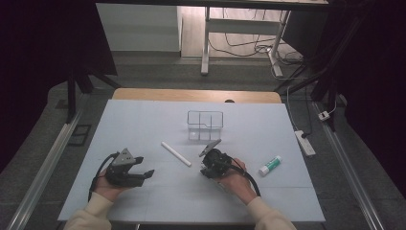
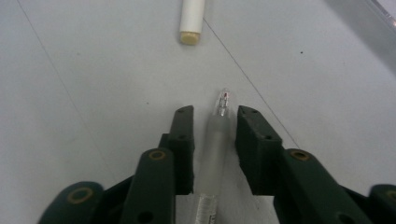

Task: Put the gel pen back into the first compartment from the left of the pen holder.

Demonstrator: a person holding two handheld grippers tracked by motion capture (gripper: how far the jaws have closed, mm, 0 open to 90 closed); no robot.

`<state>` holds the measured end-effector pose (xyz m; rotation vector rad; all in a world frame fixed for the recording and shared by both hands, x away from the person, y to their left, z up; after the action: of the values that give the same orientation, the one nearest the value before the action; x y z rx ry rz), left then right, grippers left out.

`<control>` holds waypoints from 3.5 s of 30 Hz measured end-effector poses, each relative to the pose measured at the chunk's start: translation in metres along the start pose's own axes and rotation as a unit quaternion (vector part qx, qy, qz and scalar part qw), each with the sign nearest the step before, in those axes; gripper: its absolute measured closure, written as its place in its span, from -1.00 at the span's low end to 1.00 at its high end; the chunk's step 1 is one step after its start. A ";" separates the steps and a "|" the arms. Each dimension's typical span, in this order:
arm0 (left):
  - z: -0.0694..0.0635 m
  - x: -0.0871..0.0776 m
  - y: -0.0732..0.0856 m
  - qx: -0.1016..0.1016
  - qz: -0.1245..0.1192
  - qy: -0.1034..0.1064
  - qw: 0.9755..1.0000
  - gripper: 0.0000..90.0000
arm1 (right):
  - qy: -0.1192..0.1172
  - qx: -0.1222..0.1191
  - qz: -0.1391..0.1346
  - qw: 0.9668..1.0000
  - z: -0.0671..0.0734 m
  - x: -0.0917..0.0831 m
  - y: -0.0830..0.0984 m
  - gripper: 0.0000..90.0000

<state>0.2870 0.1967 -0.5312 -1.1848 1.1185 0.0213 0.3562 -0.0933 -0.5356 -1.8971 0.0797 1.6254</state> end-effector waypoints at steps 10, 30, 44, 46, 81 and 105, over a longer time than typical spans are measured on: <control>0.000 0.001 0.001 0.000 0.003 -0.001 1.000 -0.30 | -0.009 0.013 0.001 1.000 -0.001 0.000 0.000 0.77; 0.001 0.001 0.001 0.000 0.004 -0.001 1.000 -0.30 | -0.016 0.021 -0.079 0.996 -0.022 -0.040 0.002 0.78; 0.002 0.002 0.001 0.000 0.007 -0.001 1.000 -0.30 | -0.017 0.050 -0.152 0.987 -0.036 -0.071 0.005 0.78; 0.002 0.002 0.002 0.000 0.007 -0.001 1.000 -0.30 | -0.009 0.053 -0.164 0.985 -0.036 -0.074 0.005 0.78; 0.003 0.002 0.002 -0.001 0.007 -0.003 1.000 -0.31 | 0.013 0.083 -0.330 0.940 -0.046 -0.112 -0.004 0.78; 0.004 0.002 0.003 -0.001 0.007 -0.004 1.000 -0.31 | 0.018 0.092 -0.381 0.920 -0.054 -0.121 -0.033 0.78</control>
<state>0.2891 0.2002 -0.5347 -1.1784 1.1197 0.0383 0.3894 -0.1349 -0.4101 -1.5272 -0.4283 1.0044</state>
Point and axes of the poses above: each handheld gripper's, and its own axes: x roughly forward along the jaws, y roughly out of its underside, z roughly to its left, the point moved 3 cm from there along x, roughly forward along the jaws, and after that the axes turned 3 degrees about z, right-handed, at the moved point
